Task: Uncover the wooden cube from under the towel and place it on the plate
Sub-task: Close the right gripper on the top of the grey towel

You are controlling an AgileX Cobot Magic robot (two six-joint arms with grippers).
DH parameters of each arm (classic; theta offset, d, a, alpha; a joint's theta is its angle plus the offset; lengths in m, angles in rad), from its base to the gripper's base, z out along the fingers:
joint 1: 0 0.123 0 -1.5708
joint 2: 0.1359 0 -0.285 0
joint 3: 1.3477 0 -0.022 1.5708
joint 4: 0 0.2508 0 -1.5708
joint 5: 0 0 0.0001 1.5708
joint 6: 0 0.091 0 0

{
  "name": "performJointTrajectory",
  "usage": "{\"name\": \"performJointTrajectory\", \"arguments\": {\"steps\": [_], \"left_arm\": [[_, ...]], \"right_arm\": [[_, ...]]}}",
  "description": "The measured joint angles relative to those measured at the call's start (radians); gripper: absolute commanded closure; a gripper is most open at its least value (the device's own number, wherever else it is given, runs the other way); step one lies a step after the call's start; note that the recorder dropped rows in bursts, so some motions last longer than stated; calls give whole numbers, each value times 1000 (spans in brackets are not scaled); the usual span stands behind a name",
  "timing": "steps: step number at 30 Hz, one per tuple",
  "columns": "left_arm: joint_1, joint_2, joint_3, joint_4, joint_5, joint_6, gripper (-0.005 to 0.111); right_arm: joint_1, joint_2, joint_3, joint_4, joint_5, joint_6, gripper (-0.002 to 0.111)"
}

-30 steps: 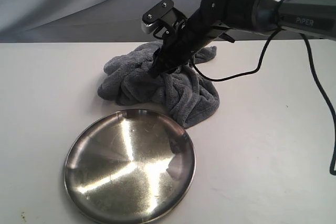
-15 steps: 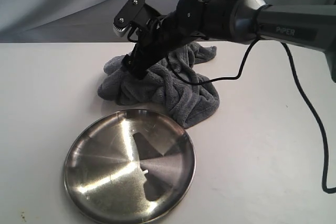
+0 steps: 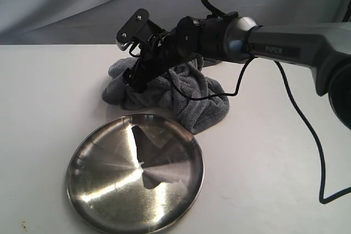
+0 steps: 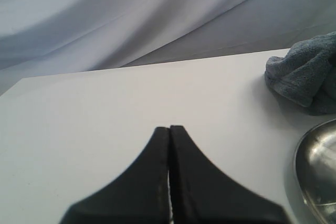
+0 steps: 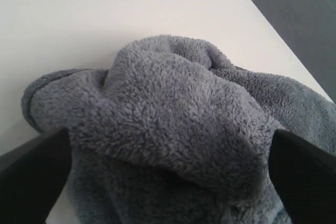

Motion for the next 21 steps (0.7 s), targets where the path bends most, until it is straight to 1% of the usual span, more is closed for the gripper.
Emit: {"name": "performJointTrajectory", "arguments": {"steps": [4, 7, 10, 11, 17, 19, 21], "left_arm": [[0, 0, 0, 0, 0, 0, 107], [0, 0, 0, 0, 0, 0, 107], [0, 0, 0, 0, 0, 0, 107], [0, 0, 0, 0, 0, 0, 107], [0, 0, 0, 0, 0, 0, 107], [0, 0, 0, 0, 0, 0, 107], [0, 0, 0, 0, 0, 0, 107]], "right_arm": [[0, 14, 0, 6, -24, 2, 18], [0, 45, 0, 8, -43, 5, 24], [0, 52, -2, 8, -61, 5, 41], [0, 52, -2, 10, -61, 5, 51], [10, 52, -4, 14, -78, 5, 98], [12, 52, -6, 14, -82, 3, 108], [12, 50, -6, 18, -82, 6, 108]]}}
